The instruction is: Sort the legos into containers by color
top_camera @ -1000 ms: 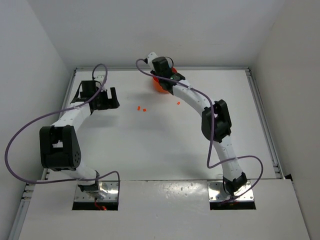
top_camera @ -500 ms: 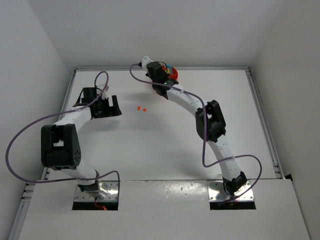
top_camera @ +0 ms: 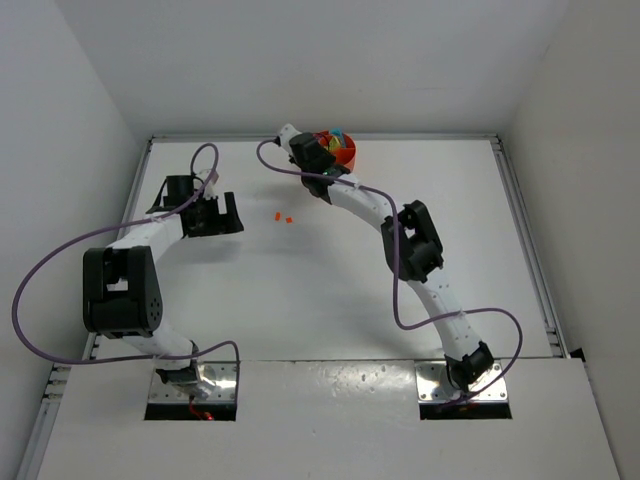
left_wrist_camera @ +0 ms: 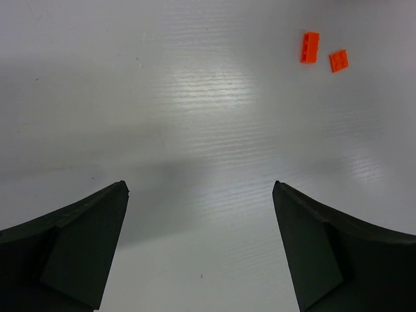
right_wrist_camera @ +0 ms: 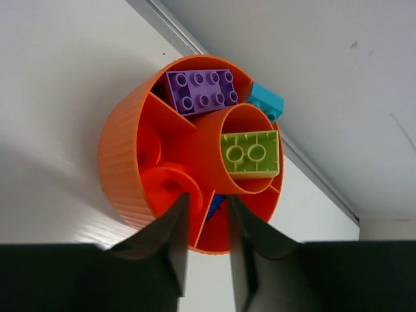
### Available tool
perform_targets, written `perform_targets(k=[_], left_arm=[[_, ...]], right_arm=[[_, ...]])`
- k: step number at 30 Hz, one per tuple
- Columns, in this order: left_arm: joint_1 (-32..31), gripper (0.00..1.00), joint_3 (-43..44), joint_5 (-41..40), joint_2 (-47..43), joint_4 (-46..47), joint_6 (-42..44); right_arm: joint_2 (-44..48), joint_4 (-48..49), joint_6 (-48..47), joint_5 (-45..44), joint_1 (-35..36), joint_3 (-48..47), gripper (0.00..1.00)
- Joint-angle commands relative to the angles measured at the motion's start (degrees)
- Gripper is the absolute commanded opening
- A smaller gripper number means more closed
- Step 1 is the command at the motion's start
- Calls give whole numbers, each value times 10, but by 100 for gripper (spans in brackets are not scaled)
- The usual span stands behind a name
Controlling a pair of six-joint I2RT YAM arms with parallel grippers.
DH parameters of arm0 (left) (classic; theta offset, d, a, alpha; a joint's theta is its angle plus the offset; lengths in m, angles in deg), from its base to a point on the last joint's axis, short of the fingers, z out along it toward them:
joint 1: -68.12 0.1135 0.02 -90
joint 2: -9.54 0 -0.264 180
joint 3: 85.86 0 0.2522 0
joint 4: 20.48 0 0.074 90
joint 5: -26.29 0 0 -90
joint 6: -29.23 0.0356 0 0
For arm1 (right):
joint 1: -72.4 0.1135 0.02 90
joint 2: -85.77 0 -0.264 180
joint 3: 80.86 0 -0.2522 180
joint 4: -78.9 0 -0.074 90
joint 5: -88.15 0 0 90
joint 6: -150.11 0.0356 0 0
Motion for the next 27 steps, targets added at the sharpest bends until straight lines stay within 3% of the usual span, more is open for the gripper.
perform_targets(k=[1, 3, 7, 14, 18, 22, 27], left_arm=[[6, 100, 8, 15, -1, 8, 2], [6, 100, 8, 15, -1, 8, 8], [6, 100, 8, 21, -1, 8, 14], [6, 100, -13, 88, -31, 8, 86], [-15, 95, -13, 53, -31, 1, 91], [-31, 94, -13, 40, -52, 1, 91], [-46, 93, 9, 27, -47, -18, 114]], right_arm=[[15, 17, -4, -11, 4, -26, 33], [23, 17, 2, -11, 9, -26, 42], [54, -7, 8, 1, 9, -26, 42], [173, -108, 68, 63, 7, 38, 28], [280, -148, 84, 84, -15, 177, 26], [335, -190, 122, 120, -59, 260, 41], [334, -203, 185, 205, -115, 297, 50]])
